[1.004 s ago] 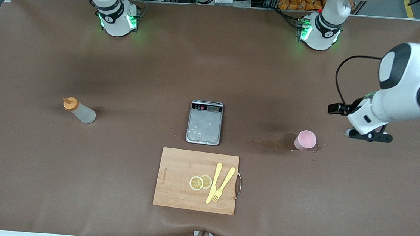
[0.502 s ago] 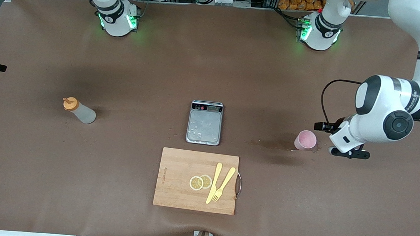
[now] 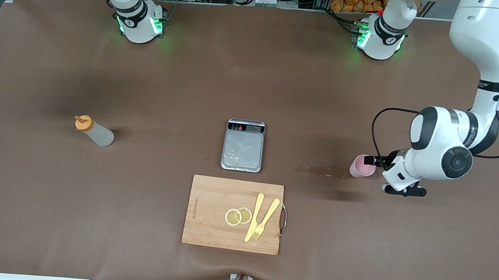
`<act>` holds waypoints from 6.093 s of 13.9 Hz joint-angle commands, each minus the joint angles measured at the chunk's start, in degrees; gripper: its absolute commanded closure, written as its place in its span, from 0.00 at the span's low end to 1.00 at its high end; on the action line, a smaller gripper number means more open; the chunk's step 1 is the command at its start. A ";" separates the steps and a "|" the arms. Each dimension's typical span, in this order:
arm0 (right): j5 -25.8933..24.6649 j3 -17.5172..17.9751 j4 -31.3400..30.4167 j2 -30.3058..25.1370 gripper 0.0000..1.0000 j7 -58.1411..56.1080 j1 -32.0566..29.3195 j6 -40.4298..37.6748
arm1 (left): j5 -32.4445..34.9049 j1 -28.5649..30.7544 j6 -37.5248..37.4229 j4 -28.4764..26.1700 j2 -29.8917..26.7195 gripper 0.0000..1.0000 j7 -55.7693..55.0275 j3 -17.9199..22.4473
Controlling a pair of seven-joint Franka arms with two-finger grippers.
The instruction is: Add sauce to pink cup with both arms
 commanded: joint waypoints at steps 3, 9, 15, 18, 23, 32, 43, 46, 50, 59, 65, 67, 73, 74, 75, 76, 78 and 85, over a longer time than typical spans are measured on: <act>3.37 1.02 0.94 6.66 0.00 2.05 -3.71 -0.82 | -1.11 0.04 2.47 0.48 1.52 0.00 -0.54 -0.13; 10.22 1.02 3.56 14.74 0.00 8.29 -5.11 -0.11 | -0.93 -0.40 4.23 0.21 3.37 0.00 -0.36 -0.13; 14.63 1.02 7.97 24.15 0.00 8.38 -8.71 0.59 | -0.14 -0.67 6.60 -0.57 4.25 0.08 -0.27 -0.13; 16.73 1.02 7.88 26.17 0.00 8.38 -8.72 1.64 | -0.14 -0.40 6.78 -2.33 3.46 1.00 -0.36 -0.13; 23.41 1.02 7.70 32.50 0.00 13.47 -8.11 1.73 | -0.14 -1.10 6.78 -2.51 2.50 1.00 -0.54 -0.13; 32.99 1.28 6.56 40.33 0.00 18.49 -3.54 1.73 | -0.58 -1.19 5.11 0.29 -4.53 1.00 -13.52 -3.03; 36.51 1.28 5.86 42.00 0.00 20.68 0.86 2.88 | -4.09 -12.86 -0.43 11.81 1.08 1.00 -49.82 -10.24; 37.92 1.28 4.89 42.00 0.00 20.68 1.56 2.88 | -6.82 -19.54 -0.52 18.82 8.88 1.00 -58.87 -10.15; 38.10 1.28 4.37 42.00 0.06 20.68 2.44 2.96 | -7.00 -24.73 0.10 24.90 13.99 1.00 -66.35 -10.15; 38.62 1.28 4.19 42.00 0.50 20.60 4.29 2.88 | -6.47 -29.58 11.52 26.67 19.11 1.00 -70.24 -9.19; 37.66 1.02 4.63 39.64 0.61 23.31 6.56 3.14 | -3.31 -30.02 11.52 26.40 19.11 0.00 -70.14 -9.10; 36.87 0.93 4.80 39.10 0.61 23.58 7.10 3.14 | 0.10 -30.20 11.52 26.32 18.93 0.00 -70.32 -9.01; 33.80 -0.39 5.07 33.75 0.61 30.95 13.42 5.42 | 0.30 -29.67 11.35 26.32 17.44 0.00 -70.32 -8.92; 33.70 -0.48 5.24 33.04 0.61 32.36 14.21 5.77 | 0.30 -29.41 11.00 26.23 17.09 0.00 -70.23 -8.92; 33.70 -0.65 5.24 32.34 0.61 33.68 15.18 5.95 | 0.30 -29.32 10.82 26.32 17.00 0.00 -70.32 -9.01; 33.44 -1.00 5.33 31.64 0.61 34.82 16.40 6.04 | 0.30 -29.32 10.21 26.23 16.74 0.00 -70.32 -9.01; 30.29 -1.88 5.42 29.27 0.61 37.19 19.48 8.40 | 0.30 -29.23 7.40 26.23 15.77 0.00 -70.06 -9.01; 26.24 -1.88 6.39 24.08 0.61 54.14 28.44 10.52 | -0.32 -24.32 -9.61 26.05 7.34 0.00 -62.96 -9.54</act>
